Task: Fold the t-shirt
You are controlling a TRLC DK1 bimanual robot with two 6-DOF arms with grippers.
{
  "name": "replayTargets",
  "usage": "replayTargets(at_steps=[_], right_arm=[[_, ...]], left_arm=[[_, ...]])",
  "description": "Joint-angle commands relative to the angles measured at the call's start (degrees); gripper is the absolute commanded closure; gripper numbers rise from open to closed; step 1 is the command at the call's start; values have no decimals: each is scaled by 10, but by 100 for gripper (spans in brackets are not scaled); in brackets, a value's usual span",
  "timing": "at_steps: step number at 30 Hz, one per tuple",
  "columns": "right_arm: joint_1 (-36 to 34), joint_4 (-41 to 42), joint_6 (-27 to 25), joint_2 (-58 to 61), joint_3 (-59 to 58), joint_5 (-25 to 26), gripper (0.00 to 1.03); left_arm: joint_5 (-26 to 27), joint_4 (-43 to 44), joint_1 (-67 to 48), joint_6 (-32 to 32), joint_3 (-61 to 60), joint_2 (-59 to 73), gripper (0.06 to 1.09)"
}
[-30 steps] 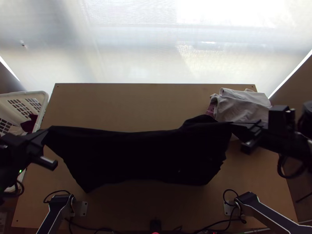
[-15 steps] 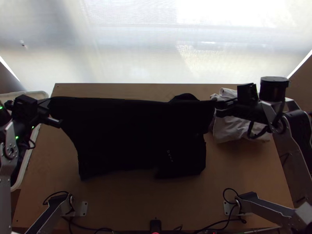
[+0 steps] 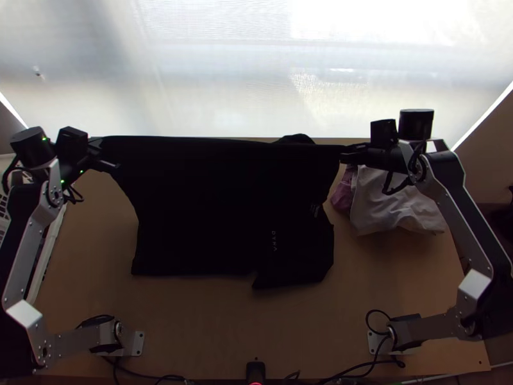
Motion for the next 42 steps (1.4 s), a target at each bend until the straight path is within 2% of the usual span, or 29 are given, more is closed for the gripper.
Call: replayTargets(at_steps=[1, 7, 17, 23, 34, 42], right_arm=[[-20, 43, -4, 86, 34, 23, 100], [-25, 44, -19, 154, 67, 44, 100], [-15, 45, -15, 250, 160, 92, 100], [-9, 56, -5, 302, 227, 147, 100], [5, 49, 6, 365, 248, 151, 100], [14, 15, 7, 432, 324, 165, 100]], left_arm=[[-24, 66, -23, 0, 19, 89, 105], [-39, 89, -39, -1, 49, 155, 105], [-69, 117, -56, -1, 120, 257, 105], [-92, 124, -56, -20, 193, 317, 105], [-94, 127, -75, -10, 179, 372, 105], [-109, 136, -82, -9, 224, 430, 105]])
